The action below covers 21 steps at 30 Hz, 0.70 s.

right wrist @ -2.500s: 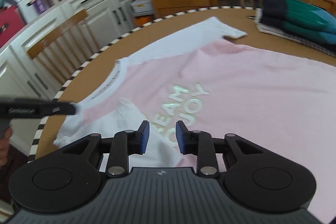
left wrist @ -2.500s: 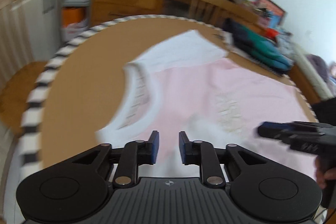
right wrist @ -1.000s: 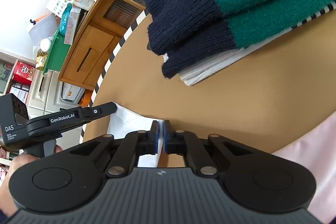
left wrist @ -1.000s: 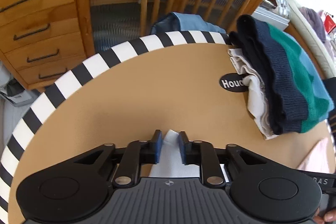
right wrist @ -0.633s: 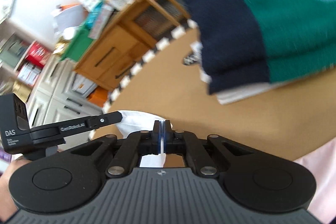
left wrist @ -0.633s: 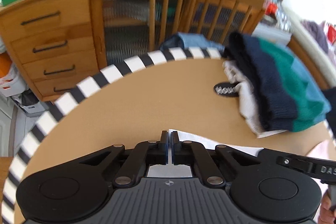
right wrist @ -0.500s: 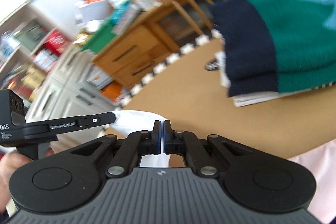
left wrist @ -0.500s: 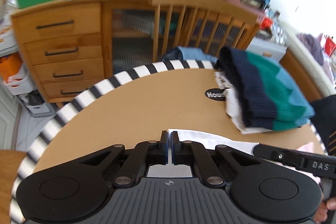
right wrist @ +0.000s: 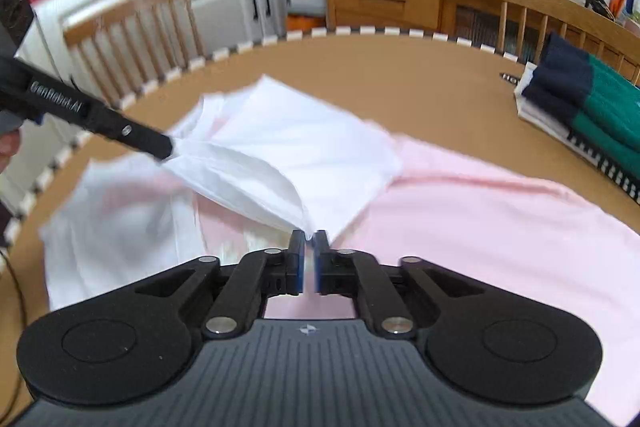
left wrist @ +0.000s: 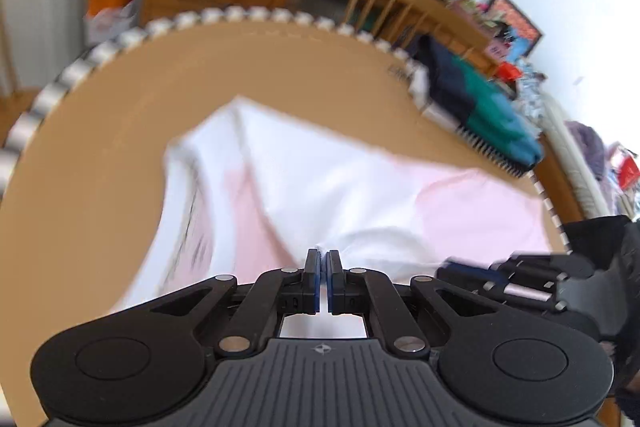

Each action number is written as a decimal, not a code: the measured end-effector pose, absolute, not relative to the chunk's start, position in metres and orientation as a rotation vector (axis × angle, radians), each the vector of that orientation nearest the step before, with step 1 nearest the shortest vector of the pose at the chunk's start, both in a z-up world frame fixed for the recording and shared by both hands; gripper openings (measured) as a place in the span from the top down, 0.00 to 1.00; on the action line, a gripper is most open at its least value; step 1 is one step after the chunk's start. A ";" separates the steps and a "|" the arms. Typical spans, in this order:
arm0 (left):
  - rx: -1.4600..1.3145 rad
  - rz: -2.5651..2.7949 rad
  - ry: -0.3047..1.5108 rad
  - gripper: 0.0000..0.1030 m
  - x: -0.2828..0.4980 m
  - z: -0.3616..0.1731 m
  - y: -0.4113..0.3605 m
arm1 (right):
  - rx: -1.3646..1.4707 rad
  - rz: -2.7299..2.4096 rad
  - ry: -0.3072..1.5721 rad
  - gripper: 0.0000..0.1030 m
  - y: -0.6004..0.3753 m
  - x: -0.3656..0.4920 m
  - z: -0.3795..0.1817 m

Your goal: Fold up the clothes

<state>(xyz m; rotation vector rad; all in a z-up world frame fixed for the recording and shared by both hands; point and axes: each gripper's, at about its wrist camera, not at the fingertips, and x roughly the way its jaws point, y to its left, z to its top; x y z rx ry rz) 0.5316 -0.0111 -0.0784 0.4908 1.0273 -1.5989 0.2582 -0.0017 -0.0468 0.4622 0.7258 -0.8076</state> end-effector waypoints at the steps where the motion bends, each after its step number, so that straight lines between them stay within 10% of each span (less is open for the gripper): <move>1: 0.493 -1.579 1.016 0.96 0.532 -0.081 -0.004 | 0.473 -0.813 0.733 0.64 0.001 0.258 -0.046; 5: 0.449 -1.531 0.942 0.90 0.541 -0.070 0.016 | 0.513 -0.810 0.633 0.58 0.010 0.247 -0.028; 10: 0.360 -1.564 0.921 0.84 0.528 -0.059 0.011 | 0.630 -0.866 0.529 0.83 -0.011 0.263 -0.038; 21: 0.582 -1.495 0.930 0.79 0.502 -0.090 0.033 | 0.654 -0.888 0.661 0.81 0.016 0.257 -0.054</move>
